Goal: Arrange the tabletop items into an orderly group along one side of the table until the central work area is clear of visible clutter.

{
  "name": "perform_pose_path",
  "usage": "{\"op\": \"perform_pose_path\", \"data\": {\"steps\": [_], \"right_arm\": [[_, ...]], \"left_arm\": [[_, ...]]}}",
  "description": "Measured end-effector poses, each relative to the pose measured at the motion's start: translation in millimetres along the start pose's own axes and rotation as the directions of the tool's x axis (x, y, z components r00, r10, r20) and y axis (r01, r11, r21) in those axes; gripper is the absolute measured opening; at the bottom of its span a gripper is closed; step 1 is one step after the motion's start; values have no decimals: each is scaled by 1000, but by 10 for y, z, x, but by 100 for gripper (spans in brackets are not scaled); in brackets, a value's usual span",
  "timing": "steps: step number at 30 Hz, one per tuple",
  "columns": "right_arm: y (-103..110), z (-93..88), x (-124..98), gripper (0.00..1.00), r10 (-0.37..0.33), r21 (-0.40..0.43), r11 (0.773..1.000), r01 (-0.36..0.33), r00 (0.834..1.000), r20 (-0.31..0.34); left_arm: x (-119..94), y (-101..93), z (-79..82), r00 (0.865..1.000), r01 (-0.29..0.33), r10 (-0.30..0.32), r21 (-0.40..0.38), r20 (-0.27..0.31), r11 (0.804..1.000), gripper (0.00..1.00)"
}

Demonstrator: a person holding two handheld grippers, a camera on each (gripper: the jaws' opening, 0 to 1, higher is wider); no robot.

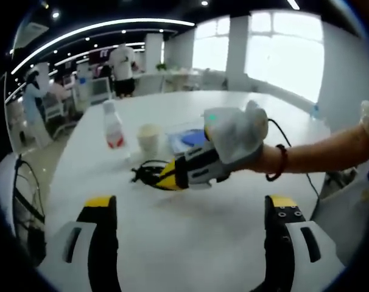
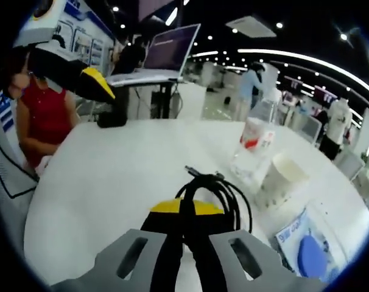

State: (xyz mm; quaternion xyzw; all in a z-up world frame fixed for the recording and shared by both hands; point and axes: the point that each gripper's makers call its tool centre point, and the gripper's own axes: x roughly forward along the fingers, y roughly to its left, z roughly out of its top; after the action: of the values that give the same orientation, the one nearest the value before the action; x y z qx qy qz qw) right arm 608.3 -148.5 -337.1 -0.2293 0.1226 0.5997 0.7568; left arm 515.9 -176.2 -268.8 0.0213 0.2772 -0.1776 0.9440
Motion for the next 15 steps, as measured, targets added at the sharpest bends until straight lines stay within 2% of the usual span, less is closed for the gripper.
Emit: {"op": "perform_pose_path", "data": {"steps": [3, 15], "right_arm": [[-32, 122, -78, 2, -16, -2, 1000, 16, 999, 30], [-103, 412, -401, 2, -46, 28, 999, 43, 994, 98]], "left_arm": [[0, -6, 7, 1000, 0, 0, 6, 2, 1000, 98], [14, -40, 21, 1000, 11, -11, 18, 3, 1000, 98]]}}
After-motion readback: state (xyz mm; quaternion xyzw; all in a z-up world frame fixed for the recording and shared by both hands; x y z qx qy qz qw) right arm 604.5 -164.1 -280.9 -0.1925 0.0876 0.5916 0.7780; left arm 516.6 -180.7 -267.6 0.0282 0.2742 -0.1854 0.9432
